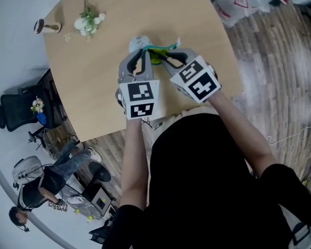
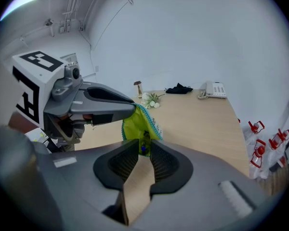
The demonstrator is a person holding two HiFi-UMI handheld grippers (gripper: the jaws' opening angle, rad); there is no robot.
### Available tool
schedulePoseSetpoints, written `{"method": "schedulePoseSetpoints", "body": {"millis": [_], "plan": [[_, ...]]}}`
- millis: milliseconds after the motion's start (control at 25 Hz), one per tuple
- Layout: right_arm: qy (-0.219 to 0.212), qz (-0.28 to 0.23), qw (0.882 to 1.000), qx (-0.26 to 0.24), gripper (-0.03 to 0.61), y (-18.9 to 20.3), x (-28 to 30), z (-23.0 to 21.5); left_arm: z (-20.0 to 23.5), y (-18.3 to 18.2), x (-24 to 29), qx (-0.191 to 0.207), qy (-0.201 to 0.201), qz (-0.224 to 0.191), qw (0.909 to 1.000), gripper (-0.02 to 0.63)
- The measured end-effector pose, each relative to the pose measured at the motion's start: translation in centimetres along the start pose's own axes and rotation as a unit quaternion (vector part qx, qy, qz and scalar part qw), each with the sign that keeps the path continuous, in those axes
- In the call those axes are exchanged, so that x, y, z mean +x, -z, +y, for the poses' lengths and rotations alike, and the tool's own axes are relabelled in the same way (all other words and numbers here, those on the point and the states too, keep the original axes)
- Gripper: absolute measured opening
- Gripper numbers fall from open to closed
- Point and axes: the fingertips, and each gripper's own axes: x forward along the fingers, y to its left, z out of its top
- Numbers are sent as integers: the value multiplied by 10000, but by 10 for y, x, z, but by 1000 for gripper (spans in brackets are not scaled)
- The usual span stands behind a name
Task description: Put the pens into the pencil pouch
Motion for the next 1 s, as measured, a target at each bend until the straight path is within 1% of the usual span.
{"method": "schedulePoseSetpoints", "body": {"millis": [280, 680, 1000], "plan": [[238, -226, 9994, 138, 58, -6, -19, -15, 8, -3, -5, -20, -102, -22, 9999, 25], [518, -494, 9974, 82, 58, -14, -45, -32, 6, -7, -17, -32, -172, -107, 9998, 25], [639, -722, 9953, 89, 50, -22, -59, -36, 8, -9, -27, -204, -202, -151, 9995, 25]]}}
